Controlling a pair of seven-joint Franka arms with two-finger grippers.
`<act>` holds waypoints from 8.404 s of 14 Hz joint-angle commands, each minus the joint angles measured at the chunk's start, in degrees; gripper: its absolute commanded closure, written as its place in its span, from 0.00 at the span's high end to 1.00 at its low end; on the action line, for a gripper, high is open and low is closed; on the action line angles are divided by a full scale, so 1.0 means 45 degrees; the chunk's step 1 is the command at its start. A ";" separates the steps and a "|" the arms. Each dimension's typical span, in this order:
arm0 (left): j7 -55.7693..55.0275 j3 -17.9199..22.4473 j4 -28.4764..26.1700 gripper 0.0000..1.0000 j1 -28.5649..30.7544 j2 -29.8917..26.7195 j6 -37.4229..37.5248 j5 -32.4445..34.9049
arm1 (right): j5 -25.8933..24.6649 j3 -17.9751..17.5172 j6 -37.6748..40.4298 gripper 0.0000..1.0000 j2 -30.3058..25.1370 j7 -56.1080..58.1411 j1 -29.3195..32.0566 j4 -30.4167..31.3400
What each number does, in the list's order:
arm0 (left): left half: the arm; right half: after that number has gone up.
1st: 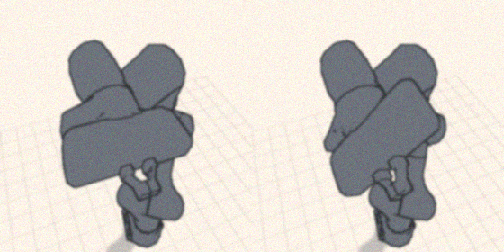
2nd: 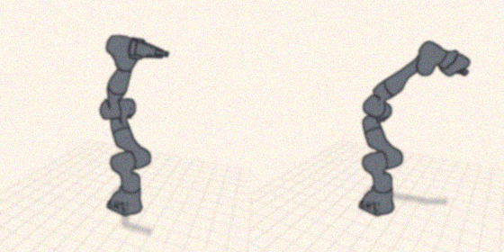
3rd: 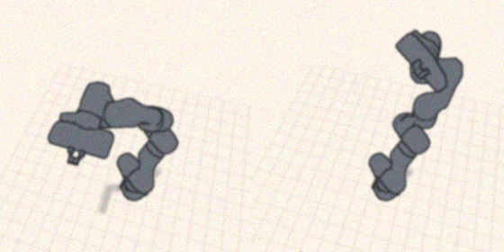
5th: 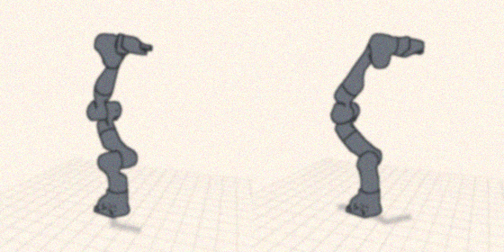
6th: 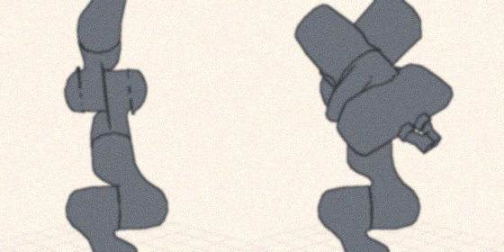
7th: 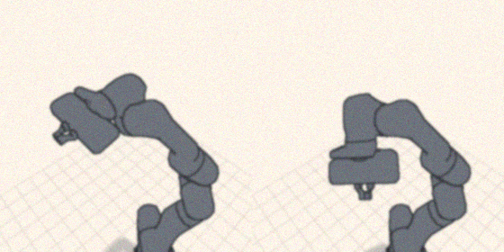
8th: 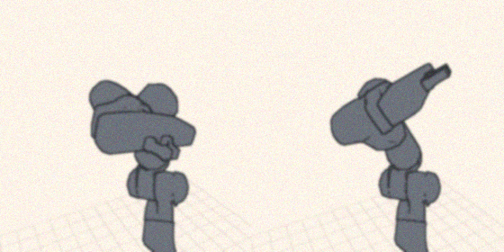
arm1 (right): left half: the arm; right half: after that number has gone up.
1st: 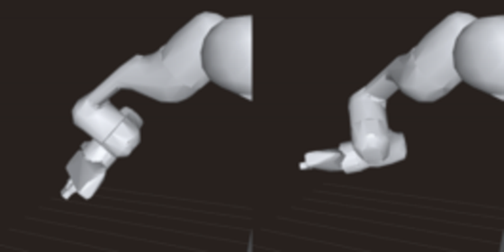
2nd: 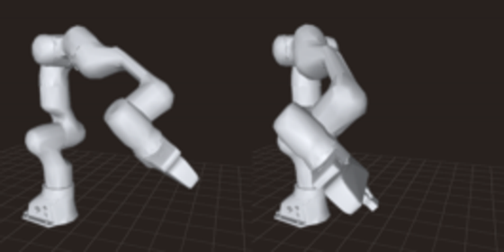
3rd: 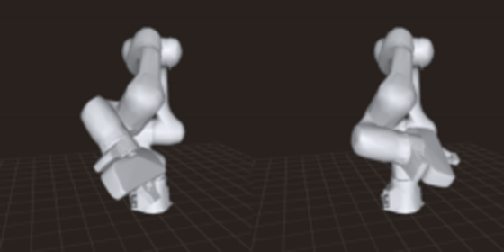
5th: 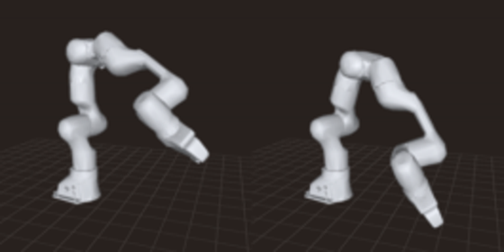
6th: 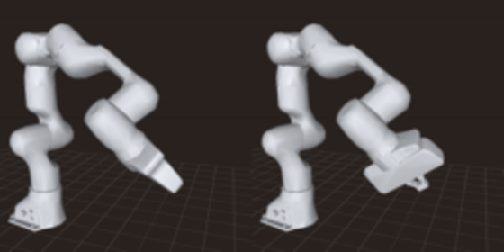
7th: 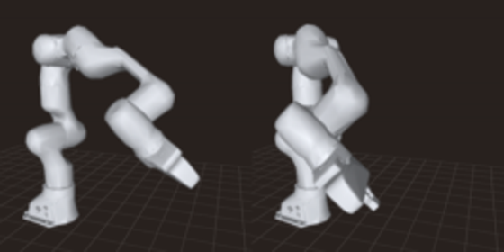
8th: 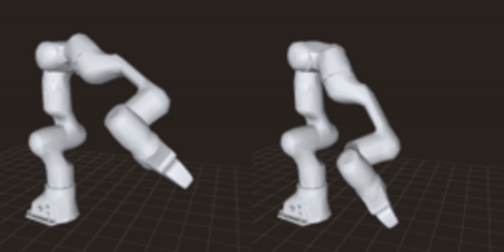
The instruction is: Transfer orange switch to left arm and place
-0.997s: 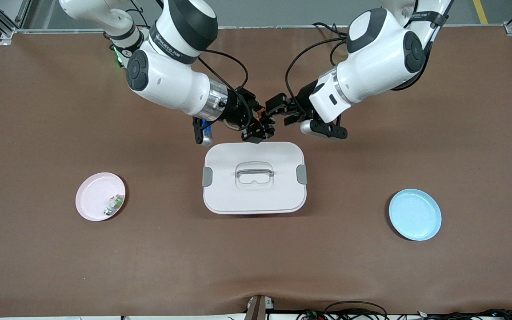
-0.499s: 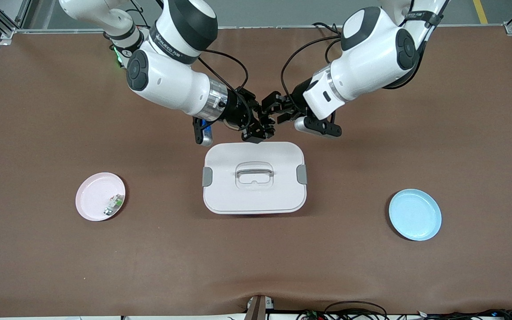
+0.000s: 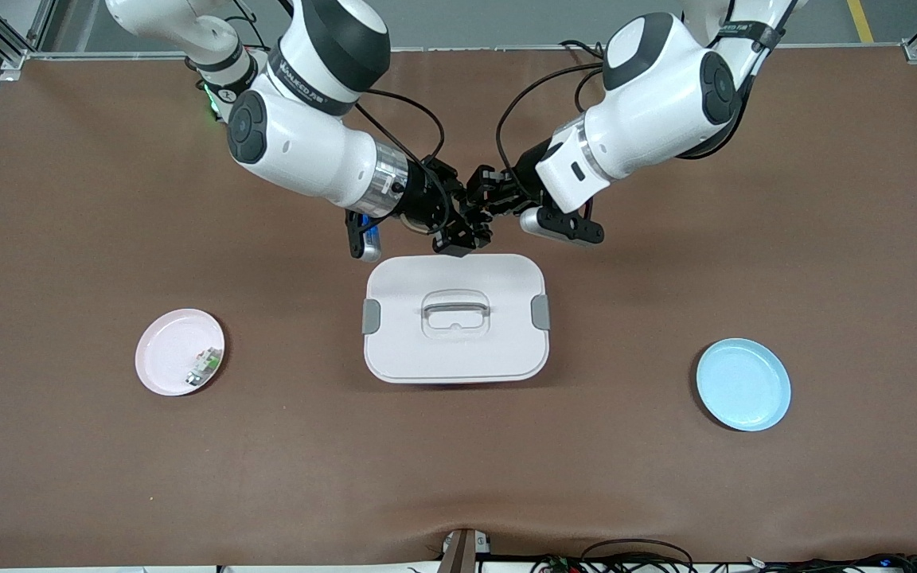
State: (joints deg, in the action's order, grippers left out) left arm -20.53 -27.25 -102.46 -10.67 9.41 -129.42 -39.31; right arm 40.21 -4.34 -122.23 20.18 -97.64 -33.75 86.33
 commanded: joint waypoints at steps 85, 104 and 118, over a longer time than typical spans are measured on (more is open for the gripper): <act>2.0870 -0.0115 0.2164 1.00 0.8406 0.7266 -0.0713 1.5904 | -0.8838 0.0281 0.7827 1.00 -0.4543 2.2029 0.9590 0.1089; 0.5603 -0.1523 0.2534 1.00 0.8543 0.0040 0.7624 1.0377 | -0.8858 0.0281 0.7807 1.00 -0.4524 2.2009 0.9629 0.0601; 0.4016 0.3317 0.3259 1.00 0.3411 -0.2130 0.9932 1.0044 | -0.8819 0.0281 0.7827 1.00 -0.4446 2.2029 0.9532 0.0621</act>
State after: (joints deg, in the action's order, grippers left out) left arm -0.47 -15.88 -86.03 9.63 2.71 -86.06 6.62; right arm 1.16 -2.24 -88.06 -0.55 0.84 8.37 90.59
